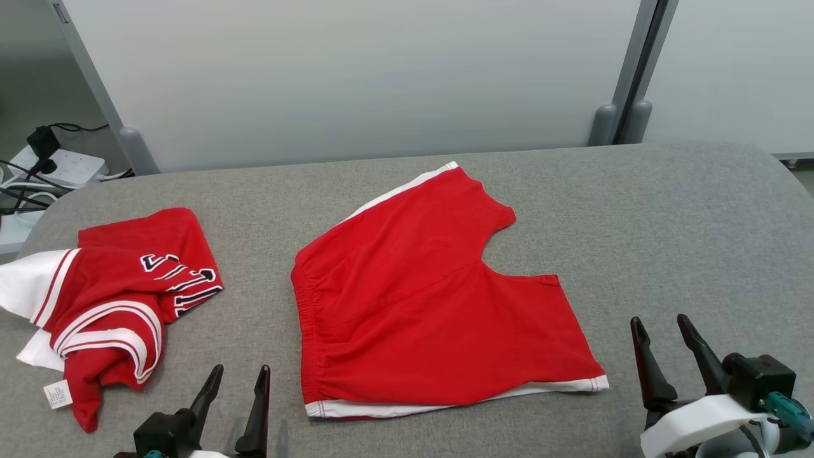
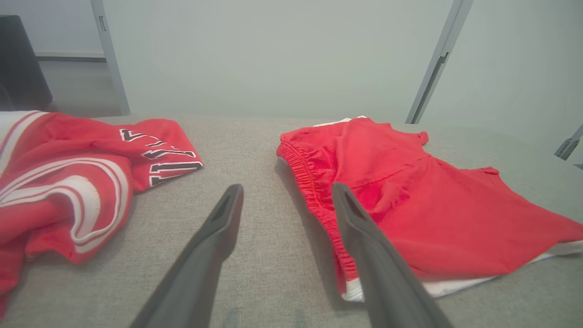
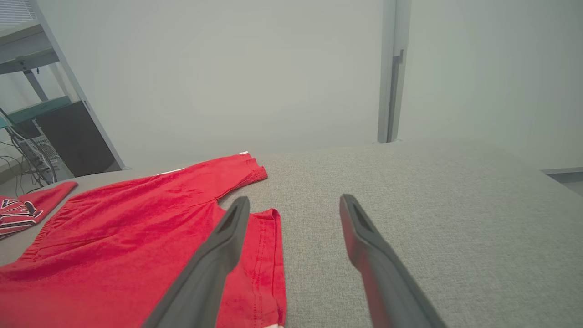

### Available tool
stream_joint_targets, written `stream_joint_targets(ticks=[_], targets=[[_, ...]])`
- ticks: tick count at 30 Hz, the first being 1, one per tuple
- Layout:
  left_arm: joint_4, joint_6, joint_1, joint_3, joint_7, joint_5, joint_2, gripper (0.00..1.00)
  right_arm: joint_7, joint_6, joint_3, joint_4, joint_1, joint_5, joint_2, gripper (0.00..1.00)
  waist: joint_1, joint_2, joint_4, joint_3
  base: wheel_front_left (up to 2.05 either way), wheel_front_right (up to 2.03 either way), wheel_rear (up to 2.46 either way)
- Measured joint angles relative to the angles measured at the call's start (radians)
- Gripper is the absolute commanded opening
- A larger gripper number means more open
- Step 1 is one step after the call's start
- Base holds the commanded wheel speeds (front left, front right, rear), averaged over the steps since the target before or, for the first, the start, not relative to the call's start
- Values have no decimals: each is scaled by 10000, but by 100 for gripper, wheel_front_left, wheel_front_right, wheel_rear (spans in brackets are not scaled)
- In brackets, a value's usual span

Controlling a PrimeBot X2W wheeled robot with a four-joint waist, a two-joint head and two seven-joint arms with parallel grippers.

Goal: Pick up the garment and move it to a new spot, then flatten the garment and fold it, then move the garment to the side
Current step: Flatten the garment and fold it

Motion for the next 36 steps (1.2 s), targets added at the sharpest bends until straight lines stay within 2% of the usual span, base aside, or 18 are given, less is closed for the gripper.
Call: stream_joint_targets(ticks=[11, 26, 36], targets=[[-211, 389, 0, -86, 0, 174, -12, 100, 0, 0, 56, 0, 12, -132, 77, 100, 0, 0, 6, 94, 0, 0, 0], [-334, 499, 0, -221, 0, 171, -12, 100, 0, 0, 184, 163, 11, -201, 105, 100, 0, 0, 5, 130, 0, 0, 0], [17, 226, 0, -892, 0, -136, -8, 100, 2, 2, 1887, 2013, 114, 510, -385, 100, 0, 0, 17, 237, 0, 0, 0]])
